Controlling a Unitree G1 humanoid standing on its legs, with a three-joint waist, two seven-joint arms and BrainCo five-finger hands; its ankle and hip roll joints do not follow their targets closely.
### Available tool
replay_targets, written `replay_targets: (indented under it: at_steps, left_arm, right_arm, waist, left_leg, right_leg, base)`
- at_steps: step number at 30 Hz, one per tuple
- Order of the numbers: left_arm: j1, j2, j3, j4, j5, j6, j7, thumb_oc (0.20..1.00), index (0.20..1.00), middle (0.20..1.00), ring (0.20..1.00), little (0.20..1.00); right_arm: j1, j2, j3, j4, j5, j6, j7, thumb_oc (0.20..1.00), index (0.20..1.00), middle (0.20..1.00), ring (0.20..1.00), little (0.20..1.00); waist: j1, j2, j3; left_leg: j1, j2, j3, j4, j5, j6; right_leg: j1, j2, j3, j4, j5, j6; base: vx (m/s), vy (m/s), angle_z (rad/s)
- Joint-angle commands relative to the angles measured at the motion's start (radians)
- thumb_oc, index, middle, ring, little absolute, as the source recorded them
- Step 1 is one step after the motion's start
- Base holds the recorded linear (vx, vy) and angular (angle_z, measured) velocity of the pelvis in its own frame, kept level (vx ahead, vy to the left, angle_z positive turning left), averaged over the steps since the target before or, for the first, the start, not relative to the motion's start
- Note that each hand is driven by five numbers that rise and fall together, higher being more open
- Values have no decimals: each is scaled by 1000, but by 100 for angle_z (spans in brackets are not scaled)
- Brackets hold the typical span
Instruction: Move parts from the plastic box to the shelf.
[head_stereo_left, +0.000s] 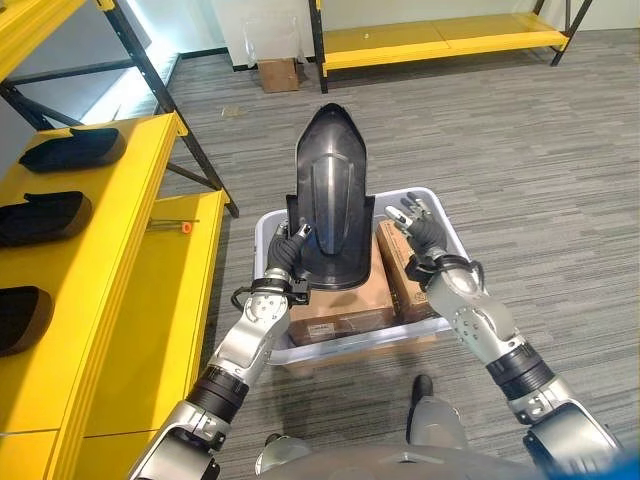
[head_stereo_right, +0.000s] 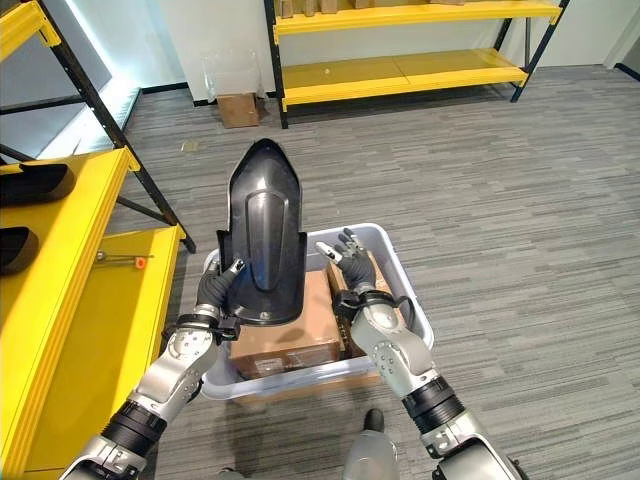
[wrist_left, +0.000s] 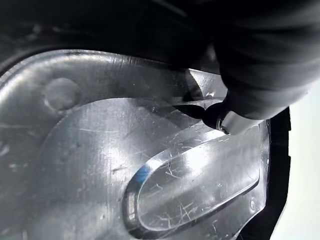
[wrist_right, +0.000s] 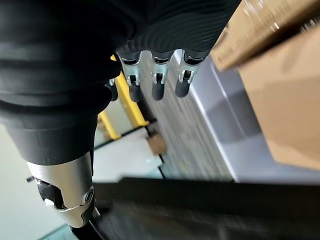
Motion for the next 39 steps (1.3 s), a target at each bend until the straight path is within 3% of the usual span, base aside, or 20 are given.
replay_targets:
  at_steps: [1, 6, 11, 15, 17, 29, 30, 32, 39]
  left_arm:
    - [-62, 9, -5, -39, -17, -85, 30, 200, 200, 200, 200, 200]
    - [-78, -12, -18, -24, -12, -117, 55, 200, 200, 200, 200, 200]
    - [-101, -19, -29, -15, -14, -123, 55, 200, 200, 200, 200, 200]
    - [-113, -31, -48, 1, -8, -128, 48, 200, 200, 200, 200, 200]
    - [-123, -41, -63, 3, -3, -128, 51, 200, 200, 200, 200, 200]
    - [-163, -64, -105, 8, -9, -154, 55, 200, 200, 200, 200, 200]
    - [-167, -68, -111, 12, -6, -156, 56, 200, 200, 200, 200, 200]
    - [-173, -71, -119, 18, -8, -161, 59, 200, 200, 200, 200, 200]
    - [-175, -83, -145, 28, 2, -164, 71, 200, 200, 200, 200, 200]
  right_arm:
    - [-92, 63, -17, -78, 25, -2, 40, 1000, 1000, 1000, 1000, 1000]
    - [-100, 70, 17, -61, 30, 32, 3, 1000, 1000, 1000, 1000, 1000]
    - [-79, 71, 31, -27, 22, 29, 84, 1000, 1000, 1000, 1000, 1000]
    - [-81, 78, 45, -32, 13, 40, 95, 1000, 1000, 1000, 1000, 1000]
    - [-90, 82, 56, -22, 35, 70, 96, 1000, 1000, 1000, 1000, 1000]
    - [-85, 113, 113, 33, 151, 97, 188, 1000, 1000, 1000, 1000, 1000]
    - [-89, 117, 117, 33, 161, 98, 200, 878, 878, 878, 878, 878]
    - [-94, 120, 120, 28, 178, 96, 209, 200, 200, 200, 200, 200]
    - [-107, 124, 137, -6, 151, 50, 232, 200, 200, 200, 200, 200]
  waist:
    - [15, -43, 2]
    - [13, -41, 2]
    - [6, -39, 2]
    - [3, -41, 3]
    - [2, -42, 1]
    - [1, -44, -2]
    - [2, -44, -3]
    - [1, -45, -3]
    - [4, -46, -3]
  left_leg:
    - [-49, 26, -67, 55, -3, 3]
    - [-50, 30, -66, 51, 10, -2]
    - [-51, 33, -63, 50, 16, -4]
    - [-52, 34, -61, 52, 18, -5]
    - [-52, 35, -60, 50, 16, -5]
    - [-52, 35, -54, 49, 15, -4]
    - [-53, 34, -55, 48, 14, -3]
    - [-54, 34, -54, 48, 13, -3]
    - [-57, 32, -57, 48, 8, -1]
  right_leg:
    - [142, 22, -65, 8, -152, -55]
    - [138, 23, -67, 9, -152, -56]
    - [135, 24, -68, 9, -152, -55]
    - [135, 27, -67, 7, -151, -56]
    - [133, 26, -66, 5, -149, -55]
    - [135, 28, -72, 3, -150, -57]
    - [134, 28, -73, 2, -149, -57]
    - [133, 29, -74, 4, -150, -57]
    - [132, 29, -77, 6, -151, -57]
  base:
    - [0, 0, 0]
    - [0, 0, 0]
    - [0, 0, 0]
    - [0, 0, 0]
    - [0, 0, 0]
    - [0, 0, 0]
    - [0, 0, 0]
    - [0, 0, 0]
    - [0, 0, 0]
